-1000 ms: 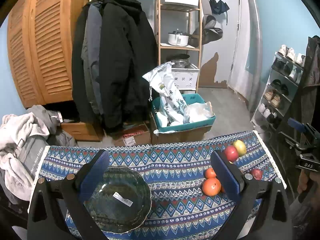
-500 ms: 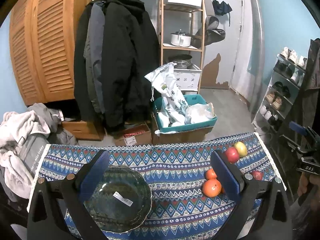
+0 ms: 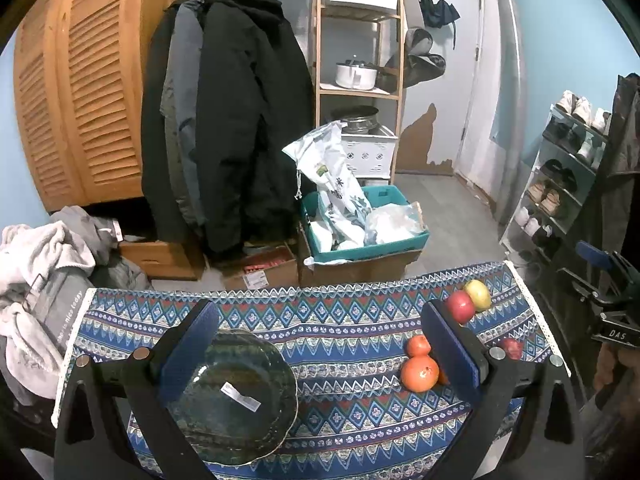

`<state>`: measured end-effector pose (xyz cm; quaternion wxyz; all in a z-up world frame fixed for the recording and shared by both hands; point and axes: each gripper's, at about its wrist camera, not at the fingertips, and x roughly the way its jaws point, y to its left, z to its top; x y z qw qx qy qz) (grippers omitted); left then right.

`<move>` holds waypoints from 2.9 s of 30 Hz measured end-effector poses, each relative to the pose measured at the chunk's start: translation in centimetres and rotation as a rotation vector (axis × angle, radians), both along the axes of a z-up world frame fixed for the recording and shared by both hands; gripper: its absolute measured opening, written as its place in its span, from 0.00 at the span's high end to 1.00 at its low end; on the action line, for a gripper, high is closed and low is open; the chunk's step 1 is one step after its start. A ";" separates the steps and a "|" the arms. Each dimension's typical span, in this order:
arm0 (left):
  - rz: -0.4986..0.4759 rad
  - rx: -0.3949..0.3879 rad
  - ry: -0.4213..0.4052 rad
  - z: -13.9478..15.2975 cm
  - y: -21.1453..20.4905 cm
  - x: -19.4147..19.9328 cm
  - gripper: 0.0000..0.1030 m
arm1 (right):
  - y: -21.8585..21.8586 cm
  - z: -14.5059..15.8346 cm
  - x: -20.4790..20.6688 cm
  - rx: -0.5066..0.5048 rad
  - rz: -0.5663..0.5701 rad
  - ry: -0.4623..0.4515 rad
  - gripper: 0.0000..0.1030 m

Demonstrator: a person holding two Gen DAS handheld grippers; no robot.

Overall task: Organize fruits
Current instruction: 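Grasp the large orange with the left tool while the right tool grasps the dark red apple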

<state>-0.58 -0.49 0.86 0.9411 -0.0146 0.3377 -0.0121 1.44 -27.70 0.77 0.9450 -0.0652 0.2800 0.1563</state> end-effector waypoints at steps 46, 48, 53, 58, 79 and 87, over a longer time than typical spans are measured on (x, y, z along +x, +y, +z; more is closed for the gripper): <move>-0.259 0.089 0.434 -18.8 -13.1 8.6 0.01 | -12.0 -19.0 6.3 -0.102 -0.276 0.588 0.08; -0.260 0.100 0.440 -19.4 -13.5 9.0 0.01 | -12.3 -19.7 6.5 -0.099 -0.274 0.612 0.08; -0.268 0.110 0.484 -21.8 -14.4 10.2 0.01 | -12.4 -21.5 6.9 -0.114 -0.271 0.659 0.08; -0.293 0.126 0.535 -24.1 -15.5 10.8 0.01 | -12.2 -23.2 7.3 -0.134 -0.253 0.697 0.08; -0.382 0.040 0.668 -29.6 -17.7 12.6 0.17 | -12.0 -26.9 8.0 -0.127 -0.192 0.769 0.27; -0.410 0.046 0.639 -29.4 -18.6 11.8 0.32 | -11.5 -26.3 8.2 -0.122 -0.204 0.724 0.27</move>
